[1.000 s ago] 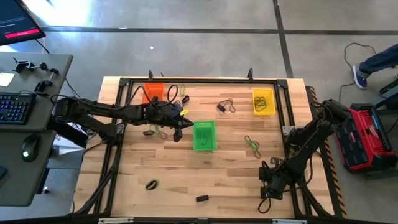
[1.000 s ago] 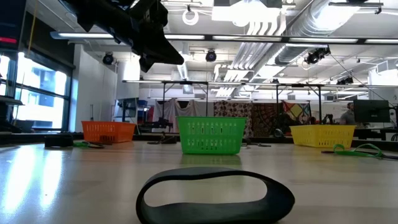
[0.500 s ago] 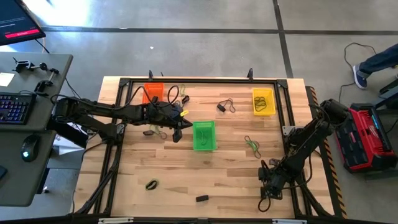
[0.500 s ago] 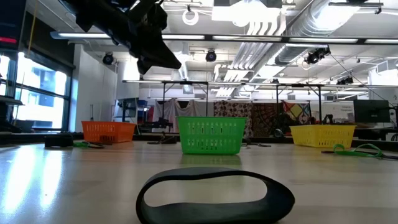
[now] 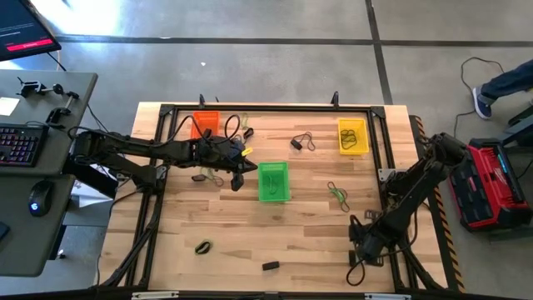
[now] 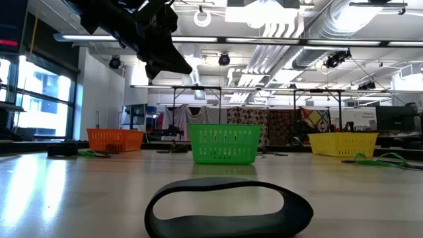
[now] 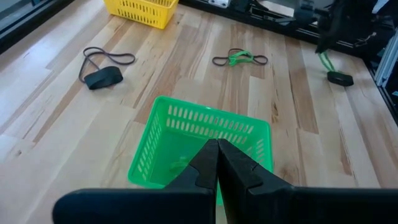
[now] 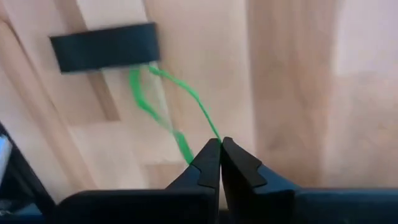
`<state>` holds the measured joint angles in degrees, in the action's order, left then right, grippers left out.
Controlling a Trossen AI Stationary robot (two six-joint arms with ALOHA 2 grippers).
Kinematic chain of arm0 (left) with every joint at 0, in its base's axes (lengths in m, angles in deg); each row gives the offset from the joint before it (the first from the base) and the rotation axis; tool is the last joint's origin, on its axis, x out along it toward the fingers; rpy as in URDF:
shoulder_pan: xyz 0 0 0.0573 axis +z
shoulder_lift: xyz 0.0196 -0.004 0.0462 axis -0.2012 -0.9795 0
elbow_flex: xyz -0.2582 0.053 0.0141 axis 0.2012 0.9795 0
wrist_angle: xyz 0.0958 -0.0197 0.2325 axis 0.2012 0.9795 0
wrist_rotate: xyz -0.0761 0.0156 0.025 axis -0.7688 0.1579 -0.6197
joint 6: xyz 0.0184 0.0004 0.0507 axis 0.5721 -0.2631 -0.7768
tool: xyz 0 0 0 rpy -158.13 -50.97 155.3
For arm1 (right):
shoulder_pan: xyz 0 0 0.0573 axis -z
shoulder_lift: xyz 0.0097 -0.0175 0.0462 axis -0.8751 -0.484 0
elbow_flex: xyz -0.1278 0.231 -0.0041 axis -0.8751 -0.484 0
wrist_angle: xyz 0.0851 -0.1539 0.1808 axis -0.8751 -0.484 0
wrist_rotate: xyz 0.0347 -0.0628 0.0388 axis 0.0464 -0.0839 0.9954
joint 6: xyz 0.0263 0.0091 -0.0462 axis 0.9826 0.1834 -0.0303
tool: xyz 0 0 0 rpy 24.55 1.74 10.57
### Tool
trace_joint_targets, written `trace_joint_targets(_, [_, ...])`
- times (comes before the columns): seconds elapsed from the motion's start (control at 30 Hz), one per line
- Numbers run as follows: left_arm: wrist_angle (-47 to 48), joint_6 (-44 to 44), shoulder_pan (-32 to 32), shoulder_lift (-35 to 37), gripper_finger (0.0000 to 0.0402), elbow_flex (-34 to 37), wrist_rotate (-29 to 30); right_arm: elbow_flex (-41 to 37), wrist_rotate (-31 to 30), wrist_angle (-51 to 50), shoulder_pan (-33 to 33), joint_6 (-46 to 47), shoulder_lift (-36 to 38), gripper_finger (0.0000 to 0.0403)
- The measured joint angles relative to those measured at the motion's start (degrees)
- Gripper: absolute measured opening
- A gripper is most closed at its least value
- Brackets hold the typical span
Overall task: Sort rubber bands into baskets
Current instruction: Put the green rubber band into the green bin
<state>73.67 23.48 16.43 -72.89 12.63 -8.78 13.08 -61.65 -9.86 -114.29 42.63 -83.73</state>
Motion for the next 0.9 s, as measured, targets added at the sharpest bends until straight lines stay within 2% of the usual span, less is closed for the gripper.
trace_joint_targets(0.23, [0.00, 0.00, 0.00, 0.00, 0.0000, 0.00, 0.00, 6.83, -5.16, -15.52, 1.19, -1.86, 0.04, 0.0000])
trace_joint_targets(0.47, [0.21, 0.49, 0.00, 1.05, 0.0000, 0.00, -0.58, 11.94, -14.30, -22.35, 7.89, -9.78, 0.16, 0.0000])
trace_joint_targets(0.7, [3.19, 0.00, 0.00, 6.81, 0.0000, 0.00, -0.58, 11.95, -21.68, -17.74, 20.55, -23.76, 4.20, 0.0000])
trace_joint_targets(0.9, [9.60, -0.04, 0.00, 12.46, 0.0000, 0.00, -0.55, 12.00, -21.34, -3.61, 33.76, -43.50, 4.86, 0.0000])
